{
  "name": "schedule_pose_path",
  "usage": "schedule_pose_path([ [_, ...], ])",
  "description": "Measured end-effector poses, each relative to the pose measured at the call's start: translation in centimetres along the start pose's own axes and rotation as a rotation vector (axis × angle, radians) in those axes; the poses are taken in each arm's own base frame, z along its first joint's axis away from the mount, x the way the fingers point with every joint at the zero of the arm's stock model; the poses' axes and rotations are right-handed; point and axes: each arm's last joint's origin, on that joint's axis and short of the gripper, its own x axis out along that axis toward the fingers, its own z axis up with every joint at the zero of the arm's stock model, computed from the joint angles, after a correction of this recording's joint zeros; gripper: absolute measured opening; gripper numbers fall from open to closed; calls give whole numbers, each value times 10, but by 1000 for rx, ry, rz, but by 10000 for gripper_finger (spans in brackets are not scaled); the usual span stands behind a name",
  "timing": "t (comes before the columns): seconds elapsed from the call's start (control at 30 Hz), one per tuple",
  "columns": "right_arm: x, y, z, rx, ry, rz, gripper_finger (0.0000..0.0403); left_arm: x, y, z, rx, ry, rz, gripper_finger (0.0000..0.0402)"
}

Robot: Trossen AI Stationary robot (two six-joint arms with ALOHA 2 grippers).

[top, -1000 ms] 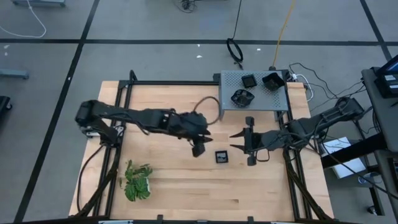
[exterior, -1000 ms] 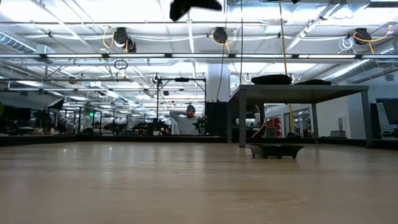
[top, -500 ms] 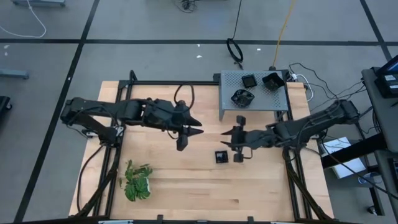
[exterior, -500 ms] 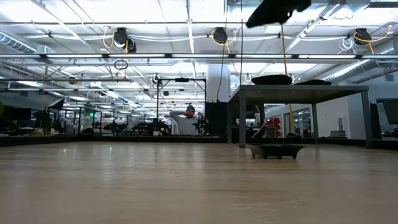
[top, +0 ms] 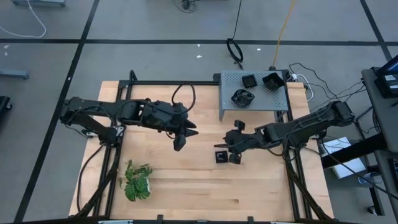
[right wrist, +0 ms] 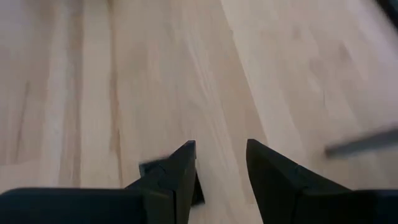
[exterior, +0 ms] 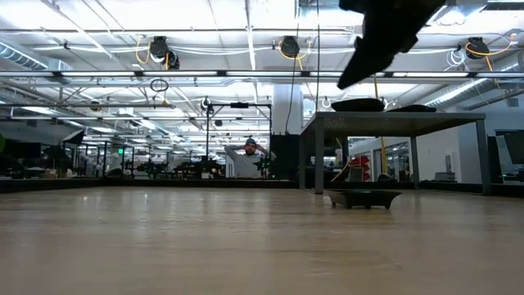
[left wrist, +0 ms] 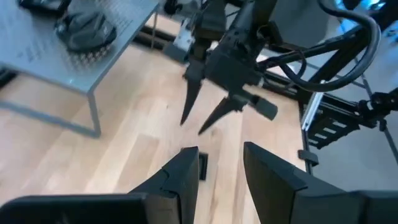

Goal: Pick & Place Mini shaped plates
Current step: Stack the square plate on top of the other square plates

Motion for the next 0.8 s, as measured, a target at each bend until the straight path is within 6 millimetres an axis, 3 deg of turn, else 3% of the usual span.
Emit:
schedule_pose_path([
  [0.27, -7, -8, -14, 198, 136, -64, 130, -5, 3, -5, -18, 44, 42, 129],
  [0.47, -9, -7, -21, 109, 200, -76, 130, -17, 10, -6, -33, 38, 129, 129],
  [0.63, -3, -3, -20, 3, 113, -17, 130, -28, 13, -4, -35, 16, 166, 129],
  [0.8, 21, -2, -37, -35, -34, 95, 130, -38, 14, -1, -41, -12, 165, 129],
])
